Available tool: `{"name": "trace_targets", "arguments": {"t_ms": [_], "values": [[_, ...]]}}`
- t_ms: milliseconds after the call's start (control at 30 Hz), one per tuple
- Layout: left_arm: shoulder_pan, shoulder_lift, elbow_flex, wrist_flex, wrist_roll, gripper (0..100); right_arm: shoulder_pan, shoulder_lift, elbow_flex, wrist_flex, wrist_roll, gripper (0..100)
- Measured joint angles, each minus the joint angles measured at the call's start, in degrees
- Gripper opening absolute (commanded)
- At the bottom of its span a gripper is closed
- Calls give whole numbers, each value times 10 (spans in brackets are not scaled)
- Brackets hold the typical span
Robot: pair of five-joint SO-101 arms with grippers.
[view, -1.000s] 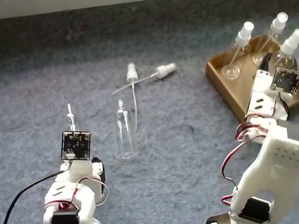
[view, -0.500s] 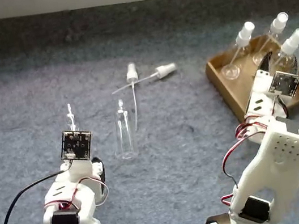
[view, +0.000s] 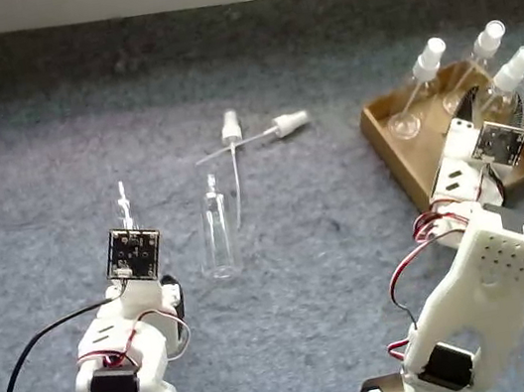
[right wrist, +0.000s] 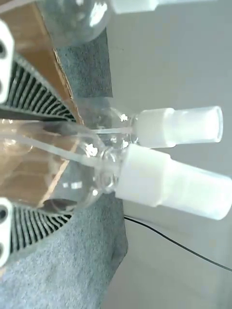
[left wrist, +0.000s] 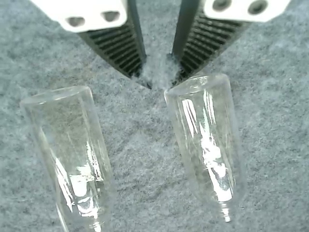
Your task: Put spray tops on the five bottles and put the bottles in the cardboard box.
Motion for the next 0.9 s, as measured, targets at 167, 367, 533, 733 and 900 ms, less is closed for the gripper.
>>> {"name": "trace_targets", "arguments": {"t_ms": [167, 367, 533, 733, 900], "values": [[0, 0, 0, 0, 0, 5, 0, 0, -25, 18, 0, 131], [0, 0, 0, 0, 0, 5, 1, 0, -45, 58, 0, 132], [0, 0, 0, 0, 0, 5, 1, 0, -45, 60, 0, 132], [0, 0, 0, 0, 0, 5, 1, 0, -45, 60, 0, 180], [0, 0, 0, 0, 0, 5, 1, 0, -45, 60, 0, 203]]}}
